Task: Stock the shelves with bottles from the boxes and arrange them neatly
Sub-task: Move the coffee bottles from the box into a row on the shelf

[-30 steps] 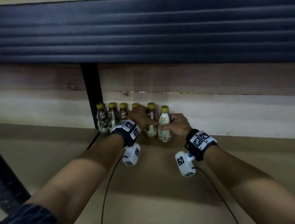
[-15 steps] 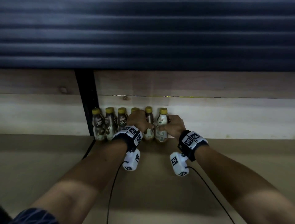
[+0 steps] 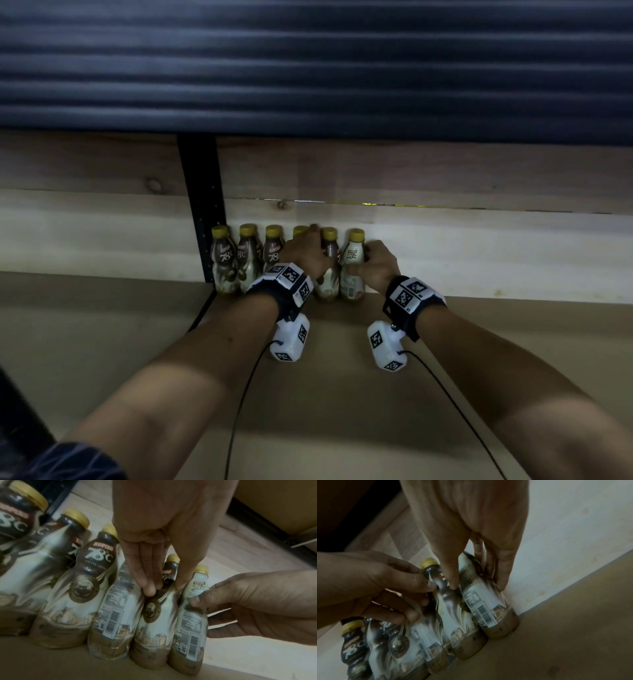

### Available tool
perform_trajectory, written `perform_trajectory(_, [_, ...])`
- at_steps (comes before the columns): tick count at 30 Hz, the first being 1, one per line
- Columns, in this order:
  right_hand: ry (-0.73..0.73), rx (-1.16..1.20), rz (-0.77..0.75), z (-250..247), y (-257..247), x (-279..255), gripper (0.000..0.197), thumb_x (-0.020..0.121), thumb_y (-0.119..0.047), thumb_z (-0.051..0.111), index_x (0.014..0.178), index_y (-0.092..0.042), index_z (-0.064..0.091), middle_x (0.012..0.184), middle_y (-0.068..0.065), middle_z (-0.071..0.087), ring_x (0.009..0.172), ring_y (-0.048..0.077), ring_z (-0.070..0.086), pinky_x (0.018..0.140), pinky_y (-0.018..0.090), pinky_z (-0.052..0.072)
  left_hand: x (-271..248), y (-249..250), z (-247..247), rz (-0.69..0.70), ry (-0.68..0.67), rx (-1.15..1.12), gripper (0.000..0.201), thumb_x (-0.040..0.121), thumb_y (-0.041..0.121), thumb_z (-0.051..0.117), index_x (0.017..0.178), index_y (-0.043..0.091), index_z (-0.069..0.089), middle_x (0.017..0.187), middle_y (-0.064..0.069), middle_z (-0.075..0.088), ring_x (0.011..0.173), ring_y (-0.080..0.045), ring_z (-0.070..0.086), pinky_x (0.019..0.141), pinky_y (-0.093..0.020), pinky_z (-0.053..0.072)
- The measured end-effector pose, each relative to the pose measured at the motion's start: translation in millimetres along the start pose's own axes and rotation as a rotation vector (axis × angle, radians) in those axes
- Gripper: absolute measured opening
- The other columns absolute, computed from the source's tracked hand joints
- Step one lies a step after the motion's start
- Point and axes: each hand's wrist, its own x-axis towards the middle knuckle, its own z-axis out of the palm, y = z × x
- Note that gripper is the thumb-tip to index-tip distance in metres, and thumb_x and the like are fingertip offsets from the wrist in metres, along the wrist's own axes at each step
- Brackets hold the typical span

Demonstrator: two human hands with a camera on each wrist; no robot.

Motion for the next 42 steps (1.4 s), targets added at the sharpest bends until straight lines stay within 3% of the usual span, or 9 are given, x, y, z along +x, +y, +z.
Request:
perform_trajectory(3, [0.014,-0.039,-0.033,-9.3,-8.2,-2.2,0.047,0.078,-0.030,0.076,0.112,-0.017,0.046,0.103,0.001,0.057,0.105,0.028,0.059,0.075,0.029,0.042,-8.9,3.9,-9.5,0.003,0.044,0.028,0.045,0.086,0.047,0.052,0.117,0.014,0.047,0.110,-0.010,0.058,0.095,-0.033,0.060,0.071,-0.033,0.043])
perform_trajectory(7, [0.050,-0.203,-0.140,-29.2,-19.5,-7.8,0.052,0.081,-0.030,0.073,0.121,-0.008,0.048,0.115,0.011,0.063,0.111,0.033,0.058,0.078,0.029,0.042,-21.9,11.1,-17.1,0.049,0.030,0.045,0.029,0.088,0.039,0.050,0.088,0.012,0.061,0.099,-0.010,0.065,0.091,-0.031,0.064,0.067,-0.031,0.045])
perform_trajectory(11, [-0.046,-0.322,-0.162,-52.2,-15.5,-17.2,0.038,0.087,-0.036,0.065,0.113,-0.010,0.059,0.115,0.012,0.065,0.109,0.032,0.060,0.085,0.034,0.050,-37.4,22.0,-11.3,0.077,-0.002,0.015,0.023,0.085,0.034,0.058,0.099,0.018,0.065,0.103,-0.009,0.066,0.094,-0.030,0.063,0.076,-0.036,0.053])
perform_trajectory(15, [-0.191,-0.380,-0.132,-79.1,2.8,-32.3,0.037,0.087,-0.033,0.068,0.116,-0.012,0.061,0.123,0.010,0.061,0.112,0.029,0.058,0.084,0.030,0.046,-54.1,45.2,4.8,0.072,-0.118,0.045,0.025,0.084,0.030,0.063,0.107,0.019,0.061,0.109,-0.006,0.064,0.100,-0.028,0.061,0.080,-0.034,0.050])
perform_trajectory(21, [-0.430,-0.579,-0.131,-132.2,41.7,-66.9,0.031,0.090,-0.024,0.064,0.111,-0.003,0.069,0.120,0.017,0.065,0.105,0.032,0.063,0.087,0.040,0.055,-81.4,103.5,38.1,0.062,-0.289,0.048,0.043,0.087,0.022,0.064,0.130,0.022,0.055,0.130,-0.003,0.057,0.117,-0.023,0.056,0.090,-0.026,0.047])
perform_trajectory(27, [-0.516,-0.721,-0.141,-204.6,103.1,-106.6,0.050,0.089,-0.037,0.066,0.129,-0.009,0.056,0.128,0.011,0.059,0.108,0.027,0.057,0.084,0.032,0.047,-118.0,193.1,72.7,0.099,-0.418,0.116,0.045,0.090,0.029,0.062,0.133,0.016,0.054,0.134,-0.008,0.055,0.118,-0.026,0.054,0.095,-0.031,0.047])
perform_trajectory(34, [-0.580,-0.687,-0.174,-279.5,161.3,-160.1,0.059,0.093,-0.024,0.064,0.145,-0.008,0.044,0.147,0.010,0.047,0.132,0.027,0.047,0.099,0.028,0.039,-176.8,282.1,103.8,0.064,-0.476,0.114,0.059,0.093,0.028,0.061,0.146,0.015,0.037,0.149,-0.009,0.039,0.134,-0.025,0.041,0.100,-0.028,0.034])
perform_trajectory(39, [-0.621,-0.759,-0.271,-319.8,183.6,-205.2,0.065,0.088,-0.041,0.065,0.145,-0.020,0.043,0.146,0.004,0.049,0.129,0.024,0.049,0.097,0.032,0.041,-230.7,319.6,110.5,0.040,-0.480,0.169,0.059,0.090,0.035,0.063,0.142,0.019,0.043,0.142,-0.005,0.049,0.127,-0.023,0.047,0.091,-0.023,0.034])
perform_trajectory(42, [-0.668,-0.742,-0.302,-330.0,193.1,-229.7,0.067,0.089,-0.041,0.065,0.147,-0.017,0.042,0.148,0.005,0.048,0.132,0.025,0.047,0.103,0.033,0.040,-262.2,330.1,116.3,0.057,-0.491,0.167,0.058,0.089,0.034,0.064,0.141,0.016,0.046,0.142,-0.003,0.051,0.129,-0.021,0.047,0.102,-0.026,0.036])
